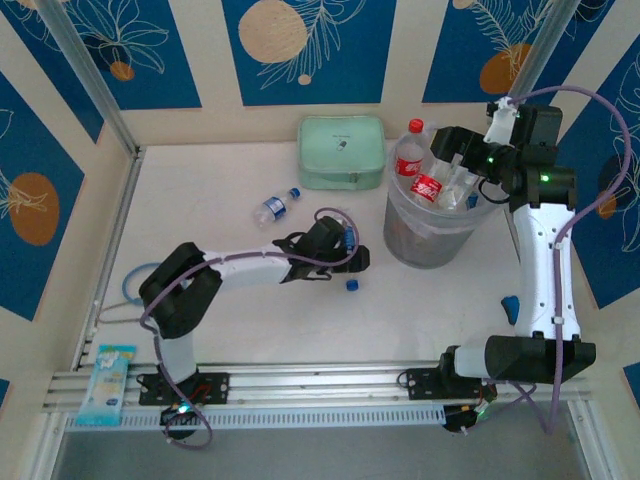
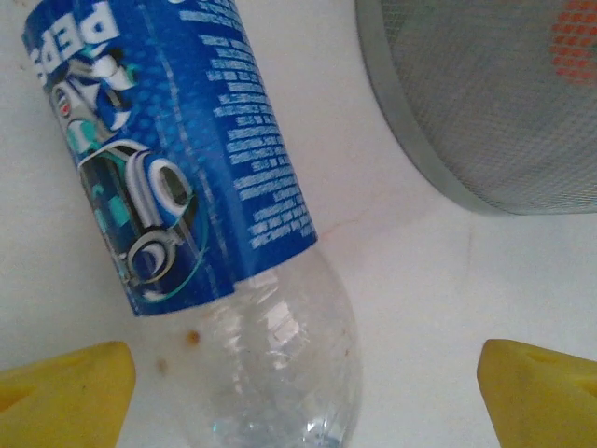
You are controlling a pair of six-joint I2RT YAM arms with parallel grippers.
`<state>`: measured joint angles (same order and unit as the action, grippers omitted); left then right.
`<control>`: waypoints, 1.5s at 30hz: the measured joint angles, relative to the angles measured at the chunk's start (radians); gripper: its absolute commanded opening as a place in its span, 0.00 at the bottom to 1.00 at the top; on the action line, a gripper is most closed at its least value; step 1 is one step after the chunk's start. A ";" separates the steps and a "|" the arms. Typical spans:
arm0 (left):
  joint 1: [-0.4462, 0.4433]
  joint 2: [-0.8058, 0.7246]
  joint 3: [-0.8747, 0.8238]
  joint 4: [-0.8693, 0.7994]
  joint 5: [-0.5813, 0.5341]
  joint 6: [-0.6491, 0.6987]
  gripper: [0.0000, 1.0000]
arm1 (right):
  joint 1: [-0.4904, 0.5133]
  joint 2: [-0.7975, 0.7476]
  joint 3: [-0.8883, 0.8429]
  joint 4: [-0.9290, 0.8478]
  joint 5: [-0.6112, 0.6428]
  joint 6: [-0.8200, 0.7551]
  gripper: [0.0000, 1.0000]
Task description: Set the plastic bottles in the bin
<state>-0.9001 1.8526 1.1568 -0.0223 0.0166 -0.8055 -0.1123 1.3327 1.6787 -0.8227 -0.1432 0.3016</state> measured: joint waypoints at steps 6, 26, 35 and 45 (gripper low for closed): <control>0.000 0.055 0.038 -0.080 -0.043 0.043 0.66 | 0.002 -0.040 -0.041 0.009 -0.038 0.006 0.94; 0.036 -0.194 0.004 -0.277 -0.130 0.291 0.36 | 0.084 -0.154 -0.177 0.095 -0.300 -0.003 0.93; 0.087 -0.498 -0.165 -0.154 -0.055 0.426 0.30 | 0.322 -0.103 -0.177 0.101 -0.361 -0.062 0.93; 0.090 -0.649 -0.309 0.018 0.056 0.494 0.29 | 0.459 0.067 -0.189 0.169 -0.372 -0.049 0.94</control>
<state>-0.8097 1.2037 0.8474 -0.0044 0.0723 -0.3115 0.3470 1.3994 1.4899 -0.6537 -0.5148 0.2527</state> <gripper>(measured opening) 0.404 0.941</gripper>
